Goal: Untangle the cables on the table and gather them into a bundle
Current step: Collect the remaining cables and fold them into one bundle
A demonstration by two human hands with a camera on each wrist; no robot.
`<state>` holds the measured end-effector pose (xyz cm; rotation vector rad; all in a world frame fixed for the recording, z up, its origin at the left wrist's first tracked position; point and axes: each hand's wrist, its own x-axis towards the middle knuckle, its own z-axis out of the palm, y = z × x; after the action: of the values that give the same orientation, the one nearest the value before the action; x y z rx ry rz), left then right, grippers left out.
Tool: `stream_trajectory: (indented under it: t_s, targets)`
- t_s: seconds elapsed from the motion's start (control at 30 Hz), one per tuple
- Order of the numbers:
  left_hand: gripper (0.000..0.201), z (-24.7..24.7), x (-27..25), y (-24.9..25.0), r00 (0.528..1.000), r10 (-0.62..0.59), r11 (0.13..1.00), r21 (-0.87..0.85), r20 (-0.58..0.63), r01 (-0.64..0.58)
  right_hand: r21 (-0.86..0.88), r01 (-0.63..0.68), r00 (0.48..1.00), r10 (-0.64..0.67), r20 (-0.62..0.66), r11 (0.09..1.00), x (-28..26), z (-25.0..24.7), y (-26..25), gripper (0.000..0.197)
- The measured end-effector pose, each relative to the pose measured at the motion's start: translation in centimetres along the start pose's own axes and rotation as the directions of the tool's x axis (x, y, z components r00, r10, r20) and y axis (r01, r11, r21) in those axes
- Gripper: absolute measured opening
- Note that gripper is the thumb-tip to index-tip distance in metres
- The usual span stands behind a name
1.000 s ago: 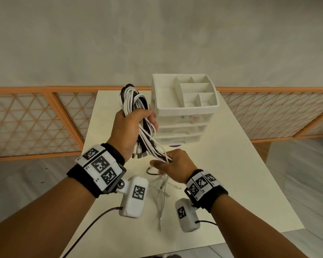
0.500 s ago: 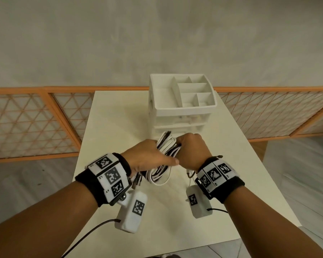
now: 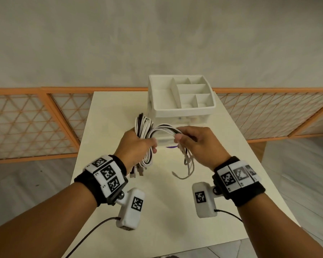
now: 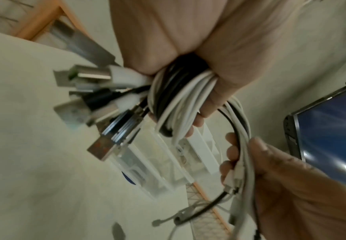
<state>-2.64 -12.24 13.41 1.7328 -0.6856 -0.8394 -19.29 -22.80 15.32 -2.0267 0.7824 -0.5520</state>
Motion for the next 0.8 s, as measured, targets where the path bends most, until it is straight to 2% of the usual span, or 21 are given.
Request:
stream_trajectory:
  t_s: [0.07,0.17,0.23,0.3,0.37,0.43,0.47,0.57,0.7,0.8]
  targets:
    - [0.022,0.5,-0.1,-0.2,0.999,-0.005,0.999,-0.046,0.036,0.006,0.068,0.018,0.993,-0.01,-0.114,0.998,-0.4,1.5,0.9,0.014]
    - [0.072,1.6,-0.3,-0.4,0.993,0.037,0.997,-0.075,0.111,-0.028,0.145,0.033,0.947,0.015,-0.321,0.989,-1.0,4.6,1.1,0.014]
    - [0.097,2.5,-0.6,-0.2,0.995,0.018,0.992,-0.126,0.103,-0.005,0.18,0.064,0.931,0.007,-0.365,0.982,-1.6,6.3,0.6,0.017]
    - [0.091,2.9,-0.5,0.1,0.997,-0.045,0.972,-0.23,0.058,0.057,0.175,0.134,0.94,-0.069,-0.334,0.975,-2.0,7.7,0.4,0.019]
    - [0.062,2.9,-0.3,0.3,0.996,-0.094,0.933,-0.348,0.009,0.091,0.077,0.177,0.963,-0.156,-0.22,0.981,-2.1,8.3,0.7,0.029]
    - [0.032,2.4,-0.3,0.4,0.995,-0.083,0.918,-0.392,-0.056,0.054,-0.014,0.196,0.974,-0.196,-0.117,0.98,-2.1,8.0,1.5,0.039]
    - [0.025,2.2,-0.3,0.3,0.995,-0.065,0.921,-0.39,-0.077,0.03,-0.016,0.201,0.976,-0.201,-0.081,0.98,-2.2,7.8,1.8,0.042]
    - [0.024,2.1,-0.4,0.1,0.997,-0.047,0.91,-0.415,-0.063,0.016,-0.031,0.218,0.974,-0.219,-0.063,0.976,-2.6,7.9,1.8,0.046]
    - [0.044,2.0,-0.5,0.3,0.999,0.002,0.908,-0.419,-0.036,-0.017,-0.114,0.241,0.964,-0.251,-0.09,0.964,-2.9,8.5,1.4,0.044]
    - [0.05,1.8,-0.8,0.4,0.996,-0.043,0.912,-0.41,-0.078,0.008,-0.146,0.269,0.961,-0.275,-0.023,0.952,-3.4,8.0,0.8,0.046]
